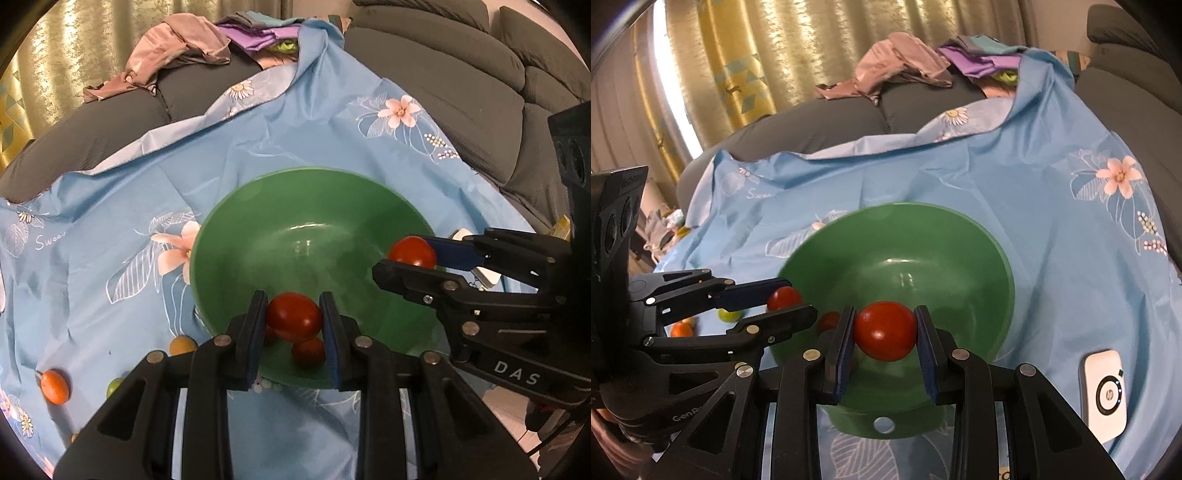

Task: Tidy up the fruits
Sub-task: 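Carry both tomatoes into the green bowl and open both tools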

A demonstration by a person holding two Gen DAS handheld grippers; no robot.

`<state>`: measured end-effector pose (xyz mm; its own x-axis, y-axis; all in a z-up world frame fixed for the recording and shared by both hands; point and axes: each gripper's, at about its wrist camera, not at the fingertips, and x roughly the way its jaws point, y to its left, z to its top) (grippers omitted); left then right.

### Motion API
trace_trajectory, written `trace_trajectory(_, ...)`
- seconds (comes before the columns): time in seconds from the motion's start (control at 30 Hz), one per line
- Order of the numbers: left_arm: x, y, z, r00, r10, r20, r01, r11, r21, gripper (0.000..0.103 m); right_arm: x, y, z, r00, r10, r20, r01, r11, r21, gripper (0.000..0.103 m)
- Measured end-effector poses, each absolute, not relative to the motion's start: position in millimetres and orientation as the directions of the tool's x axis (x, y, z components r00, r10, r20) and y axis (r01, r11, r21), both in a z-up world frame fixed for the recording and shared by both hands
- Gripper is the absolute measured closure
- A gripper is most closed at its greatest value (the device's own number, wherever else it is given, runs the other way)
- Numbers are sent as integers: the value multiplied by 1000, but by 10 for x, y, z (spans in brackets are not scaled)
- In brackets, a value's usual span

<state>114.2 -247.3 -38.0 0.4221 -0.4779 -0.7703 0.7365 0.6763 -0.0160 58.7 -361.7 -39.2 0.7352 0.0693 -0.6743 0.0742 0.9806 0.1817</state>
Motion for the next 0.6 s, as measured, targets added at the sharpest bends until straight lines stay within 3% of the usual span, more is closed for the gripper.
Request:
trace_trajectory(0.23,1185,-2489,-452,425,-450,-785,721,693,-8,74,639,-3635,-473,712,72,-699,92,977,194,69)
trace_trajectory(0.43,1200,-2426,-424,453,-443,-774,698,716,-1,50,623,-3671,-461,711,66,-700,111,973,204,69)
trace_trajectory(0.6,1177,-2345,-351,486,-436,-758,675,737,9,36,590,-3671,-396,720,55,-691,120,972,203,69)
